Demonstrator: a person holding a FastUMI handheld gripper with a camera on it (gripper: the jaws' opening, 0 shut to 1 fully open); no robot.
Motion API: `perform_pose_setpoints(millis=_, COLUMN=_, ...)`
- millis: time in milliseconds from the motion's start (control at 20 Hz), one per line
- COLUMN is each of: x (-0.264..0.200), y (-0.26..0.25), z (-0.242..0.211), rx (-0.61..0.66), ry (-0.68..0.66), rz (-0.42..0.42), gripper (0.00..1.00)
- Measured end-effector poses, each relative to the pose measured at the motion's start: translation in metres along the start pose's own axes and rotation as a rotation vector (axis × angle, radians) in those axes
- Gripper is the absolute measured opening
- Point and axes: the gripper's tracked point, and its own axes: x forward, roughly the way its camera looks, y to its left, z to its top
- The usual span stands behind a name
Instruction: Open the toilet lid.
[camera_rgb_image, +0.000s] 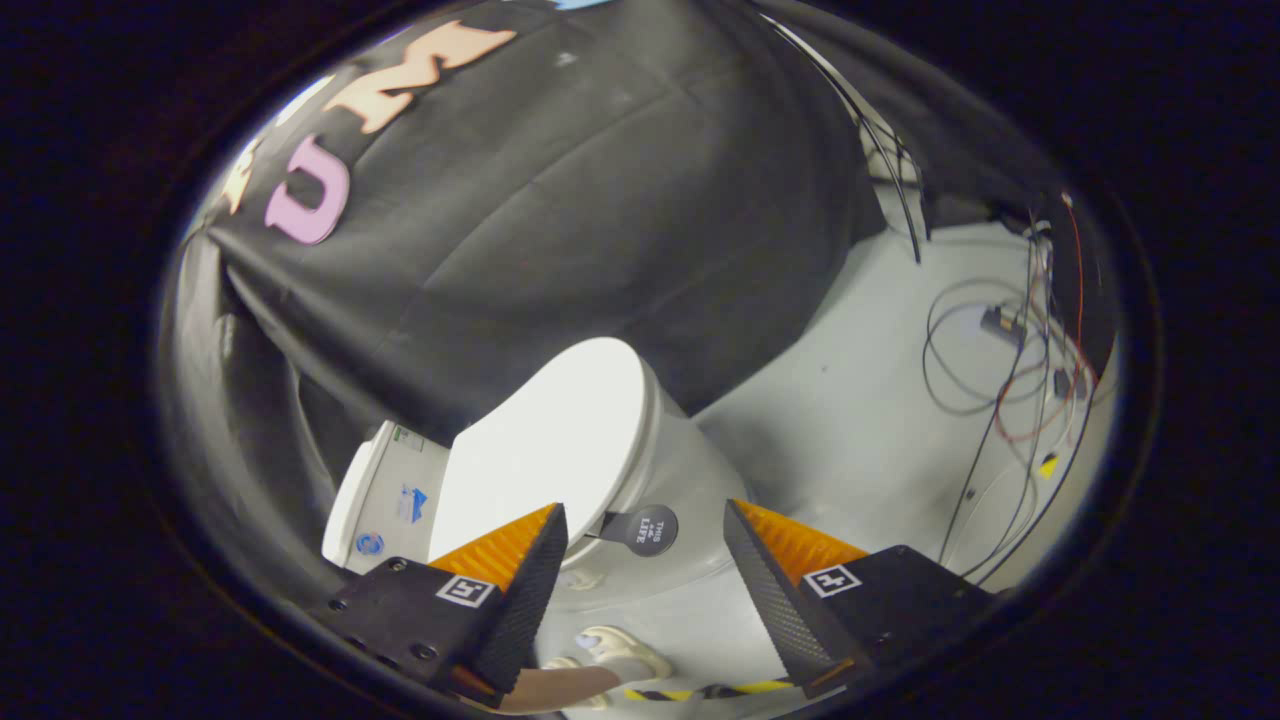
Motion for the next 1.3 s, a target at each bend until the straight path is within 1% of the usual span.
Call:
perform_pose_setpoints(millis=150, x=0.018, y=-0.005, z=-0.006, rx=0.125, ry=0.049, rz=0.035, gripper=0.96)
perform_pose_setpoints(millis=300, x=0.035, y=-0.004, z=-0.013, rx=0.198, ry=0.082, rz=0.069, gripper=0.96)
perform_pose_setpoints(millis=400, x=0.048, y=0.0, z=-0.021, rx=0.239, ry=0.114, rz=0.09, gripper=0.93)
perform_pose_setpoints(millis=450, x=0.052, y=0.001, z=-0.023, rx=0.255, ry=0.117, rz=0.094, gripper=0.83)
perform_pose_setpoints(millis=500, x=0.056, y=0.002, z=-0.023, rx=0.269, ry=0.111, rz=0.103, gripper=0.8)
perform_pose_setpoints(millis=600, x=0.058, y=0.003, z=-0.023, rx=0.313, ry=0.106, rz=0.128, gripper=0.55)
perform_pose_setpoints(millis=750, x=0.059, y=-0.002, z=-0.022, rx=0.362, ry=0.083, rz=0.128, gripper=0.16)
perform_pose_setpoints(millis=850, x=0.053, y=0.002, z=-0.018, rx=0.426, ry=0.072, rz=0.172, gripper=0.07)
perform_pose_setpoints(millis=950, x=0.051, y=0.005, z=-0.02, rx=0.424, ry=0.08, rz=0.165, gripper=0.0)
perform_pose_setpoints(millis=1100, x=0.045, y=0.011, z=-0.016, rx=0.346, ry=0.065, rz=0.124, gripper=0.0)
perform_pose_setpoints(millis=1200, x=0.035, y=0.021, z=-0.01, rx=0.273, ry=0.038, rz=0.123, gripper=0.0)
perform_pose_setpoints(millis=1300, x=0.023, y=0.038, z=-0.004, rx=0.244, ry=0.025, rz=0.138, gripper=0.0)
